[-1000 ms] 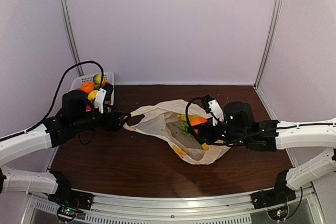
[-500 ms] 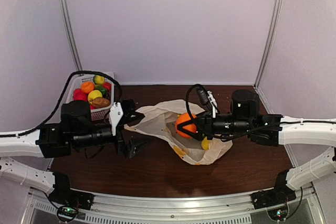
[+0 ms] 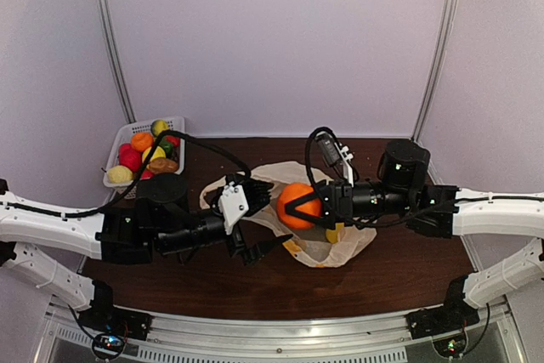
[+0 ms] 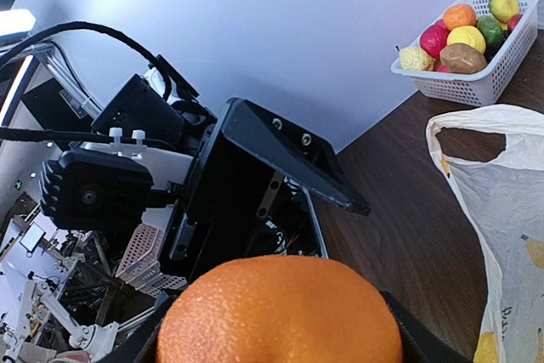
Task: Untie the knot of the plastic bag and take out the fruit
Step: Pass from the right arm to the left
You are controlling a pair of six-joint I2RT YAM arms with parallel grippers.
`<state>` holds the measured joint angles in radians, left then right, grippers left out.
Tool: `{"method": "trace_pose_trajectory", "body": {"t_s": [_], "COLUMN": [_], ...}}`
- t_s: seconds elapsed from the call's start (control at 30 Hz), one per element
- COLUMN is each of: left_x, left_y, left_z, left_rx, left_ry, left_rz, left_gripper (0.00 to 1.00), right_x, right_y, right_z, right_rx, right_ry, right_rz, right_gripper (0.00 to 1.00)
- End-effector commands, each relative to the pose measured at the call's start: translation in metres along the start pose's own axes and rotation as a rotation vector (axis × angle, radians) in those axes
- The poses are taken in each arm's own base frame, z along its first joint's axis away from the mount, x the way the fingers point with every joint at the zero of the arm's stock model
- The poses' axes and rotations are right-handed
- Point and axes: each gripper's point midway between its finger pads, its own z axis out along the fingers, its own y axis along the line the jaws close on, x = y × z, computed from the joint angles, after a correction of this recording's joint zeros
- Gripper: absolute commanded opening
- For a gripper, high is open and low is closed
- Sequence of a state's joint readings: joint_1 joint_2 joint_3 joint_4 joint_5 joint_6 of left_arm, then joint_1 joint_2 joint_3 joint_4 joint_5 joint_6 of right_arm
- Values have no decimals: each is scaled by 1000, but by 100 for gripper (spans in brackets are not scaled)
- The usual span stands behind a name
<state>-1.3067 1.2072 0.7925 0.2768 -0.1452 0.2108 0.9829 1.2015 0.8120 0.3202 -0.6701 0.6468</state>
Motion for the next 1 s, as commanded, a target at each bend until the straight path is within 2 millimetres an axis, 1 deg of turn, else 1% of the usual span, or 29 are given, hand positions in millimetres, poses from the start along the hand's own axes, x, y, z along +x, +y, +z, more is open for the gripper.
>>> {"method": "trace_pose_trajectory", "body": {"t_s": [0.0, 0.2, 0.4, 0.47, 0.63, 0.83, 0.97], "left_x": [-37, -42, -39, -38, -40, -42, -44], "left_y": [4, -4, -10, -10, -9, -8, -6], "left_z": [5, 11, 17, 17, 17, 17, 15], "left_rx": [-14, 19, 45, 44, 38, 35, 29], "left_ry": [-122, -141, -127, -125, -131, -141, -149], "left_rz": [14, 11, 13, 11, 7, -2, -4], "left_gripper": [98, 98, 98, 97, 94, 97, 93], "right_x": [-3, 0, 1, 1, 3, 5, 5], "right_y": [16, 17, 19, 18, 18, 18, 19], "right_z": [5, 9, 11, 11, 13, 14, 14], "right_rx": [-79, -90, -97, -97, -97, -99, -102], "right_ry": [-3, 4, 7, 6, 12, 17, 18], "right_rz": [3, 8, 12, 11, 14, 16, 17], "right_gripper": [64, 64, 64, 64, 64, 64, 64]}}
